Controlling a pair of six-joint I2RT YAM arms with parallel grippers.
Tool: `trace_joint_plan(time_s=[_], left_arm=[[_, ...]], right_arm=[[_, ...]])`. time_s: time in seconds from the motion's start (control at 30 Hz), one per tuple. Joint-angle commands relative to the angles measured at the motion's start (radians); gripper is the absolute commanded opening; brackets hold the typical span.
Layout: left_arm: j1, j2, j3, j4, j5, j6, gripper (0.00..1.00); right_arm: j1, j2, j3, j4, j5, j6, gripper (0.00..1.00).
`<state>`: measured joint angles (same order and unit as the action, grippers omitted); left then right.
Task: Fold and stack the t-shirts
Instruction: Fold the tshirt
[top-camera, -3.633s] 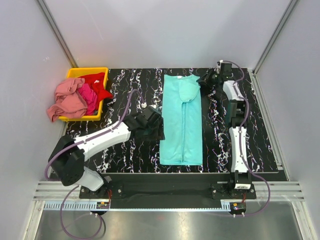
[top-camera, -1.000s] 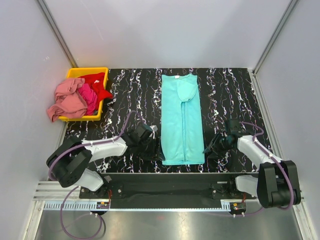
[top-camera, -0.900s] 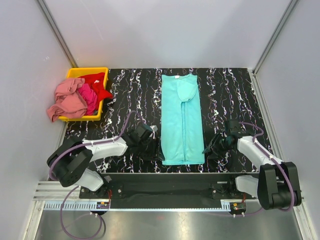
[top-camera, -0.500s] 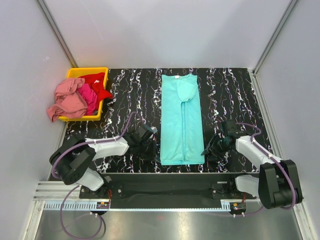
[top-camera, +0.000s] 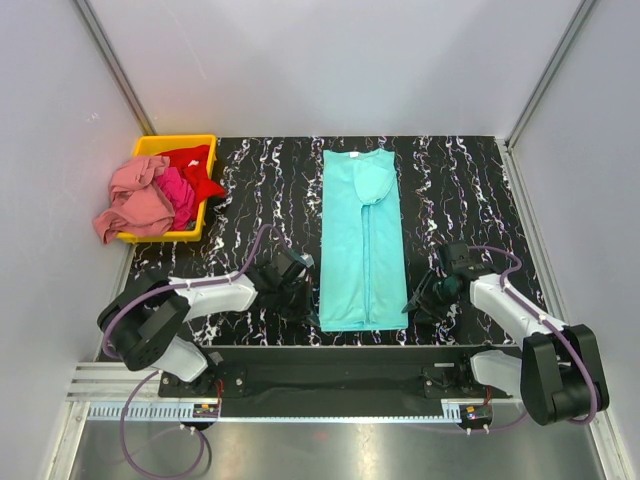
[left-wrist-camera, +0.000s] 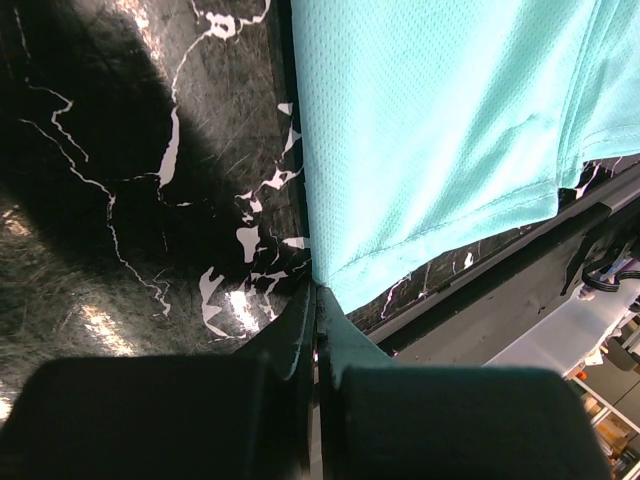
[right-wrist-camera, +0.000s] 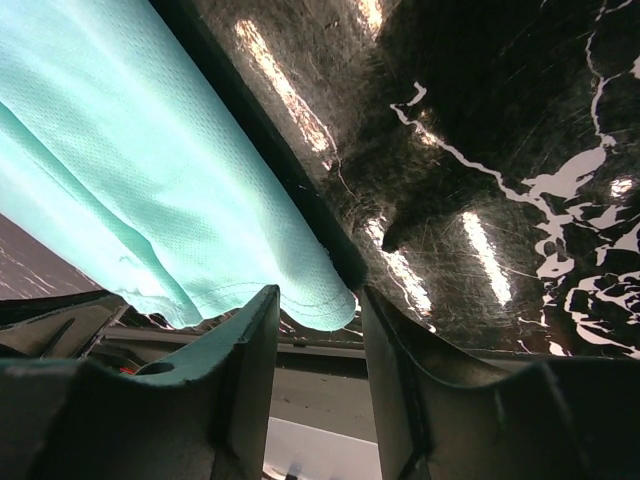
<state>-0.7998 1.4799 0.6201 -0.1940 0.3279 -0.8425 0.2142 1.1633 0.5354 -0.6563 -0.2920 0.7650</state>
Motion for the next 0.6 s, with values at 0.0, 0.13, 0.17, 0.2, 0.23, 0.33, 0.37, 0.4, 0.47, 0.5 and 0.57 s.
trace_joint_plan(time_s=[0.0, 0.13, 0.17, 0.2, 0.23, 0.33, 0.37, 0.4, 0.47, 0.5, 0.57], left_arm=[[-0.004, -0.021, 0.015, -0.033, -0.024, 0.014, 0.00], [-0.004, -0.030, 0.009, -0.041, -0.041, 0.011, 0.00], [-0.004, -0.036, 0.007, -0.063, -0.055, 0.007, 0.00], [-0.004, -0.052, 0.003, -0.073, -0.068, 0.005, 0.00], [-0.004, -0.061, -0.011, -0.081, -0.085, 0.005, 0.00], [-0.004, -0.098, -0.034, -0.090, -0.099, -0.003, 0.00], [-0.004, -0.105, -0.036, -0.102, -0.108, -0.001, 0.00], [-0.004, -0.119, -0.037, -0.113, -0.115, 0.002, 0.00], [-0.004, -0.136, -0.037, -0.137, -0.133, 0.008, 0.00], [-0.004, -0.142, -0.037, -0.142, -0.139, 0.013, 0.00], [-0.004, -0.142, -0.036, -0.150, -0.148, 0.017, 0.00]], right_arm=[[0.020, -0.005, 0.008, -0.009, 0.042, 0.026, 0.45], [0.037, -0.001, 0.006, 0.003, 0.036, 0.039, 0.45], [0.053, -0.001, -0.001, 0.012, 0.024, 0.046, 0.45], [0.063, -0.004, -0.005, 0.018, 0.024, 0.065, 0.45], [0.076, -0.005, -0.008, 0.030, 0.031, 0.075, 0.46], [0.116, -0.014, -0.026, 0.061, 0.033, 0.103, 0.50], [0.123, -0.017, -0.029, 0.069, 0.033, 0.106, 0.51], [0.134, -0.033, -0.040, 0.078, 0.033, 0.109, 0.52], [0.139, -0.054, -0.057, 0.090, 0.034, 0.112, 0.53], [0.145, -0.069, -0.061, 0.098, 0.030, 0.112, 0.53], [0.149, -0.082, -0.077, 0.118, 0.022, 0.114, 0.53]])
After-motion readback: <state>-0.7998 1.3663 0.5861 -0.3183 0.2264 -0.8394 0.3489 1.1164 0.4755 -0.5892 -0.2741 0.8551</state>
